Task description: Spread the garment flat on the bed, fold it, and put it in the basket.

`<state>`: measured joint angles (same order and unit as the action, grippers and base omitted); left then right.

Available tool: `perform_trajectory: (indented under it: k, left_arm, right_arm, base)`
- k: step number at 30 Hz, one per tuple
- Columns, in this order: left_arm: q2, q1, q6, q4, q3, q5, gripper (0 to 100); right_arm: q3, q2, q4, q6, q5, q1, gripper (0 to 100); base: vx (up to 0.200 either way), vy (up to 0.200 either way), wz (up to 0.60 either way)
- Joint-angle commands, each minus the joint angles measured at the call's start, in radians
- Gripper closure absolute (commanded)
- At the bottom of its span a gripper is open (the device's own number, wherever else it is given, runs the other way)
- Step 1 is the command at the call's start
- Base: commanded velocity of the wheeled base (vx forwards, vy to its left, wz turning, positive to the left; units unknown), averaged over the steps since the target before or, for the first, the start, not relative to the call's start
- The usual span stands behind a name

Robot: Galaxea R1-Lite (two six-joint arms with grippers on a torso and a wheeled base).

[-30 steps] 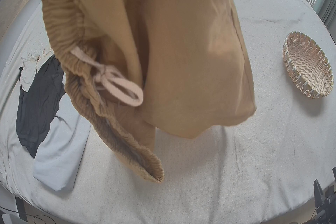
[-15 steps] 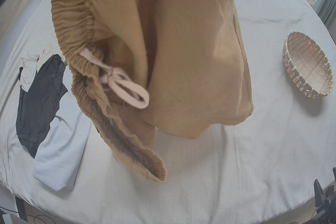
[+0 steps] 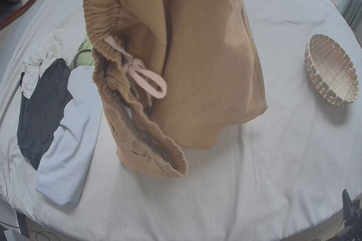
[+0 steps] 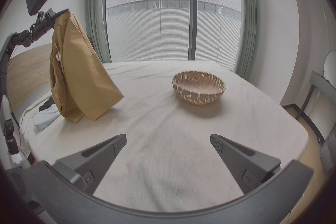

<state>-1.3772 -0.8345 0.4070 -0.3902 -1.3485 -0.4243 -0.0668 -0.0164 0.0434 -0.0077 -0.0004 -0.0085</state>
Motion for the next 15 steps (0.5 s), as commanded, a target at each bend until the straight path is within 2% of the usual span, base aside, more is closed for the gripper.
perform_trajectory:
  k: [1,4,6,12,13,14,15]
  left_arm:
    - [-0.017,0.002,0.001,-0.002,-0.009,0.001,100]
    - [-0.017,0.002,0.001,-0.004,-0.009,0.001,100]
    - [-0.017,0.002,0.001,-0.004,-0.012,0.001,100]
    - [-0.017,0.002,0.001,-0.004,-0.027,0.001,100]
    - [-0.019,0.002,0.001,-0.004,-0.029,0.001,100]
    - [-0.019,0.002,0.001,-0.004,-0.029,0.001,100]
    - [-0.020,0.000,0.001,-0.002,-0.035,0.002,100]
  right_arm:
    - [-0.123,-0.073,0.000,-0.005,0.003,-0.001,0]
    - [-0.177,-0.140,0.000,0.028,0.016,0.009,0]
    - [-0.202,-0.200,-0.004,0.110,0.054,0.016,0]
    - [-0.307,-0.433,0.016,0.433,0.249,0.058,0]
    - [-0.329,-0.474,0.029,0.477,0.281,0.061,0]
    - [-0.329,-0.474,0.029,0.477,0.281,0.061,0]
    - [-0.352,-0.534,0.067,0.549,0.346,0.081,0]
  base:
    - [0.000,0.000,0.00]
    - [0.000,0.000,0.00]
    - [0.000,0.000,0.00]
    - [0.000,0.000,0.00]
    - [0.000,0.000,0.00]
    - [0.000,0.000,0.00]
    - [0.000,0.000,0.00]
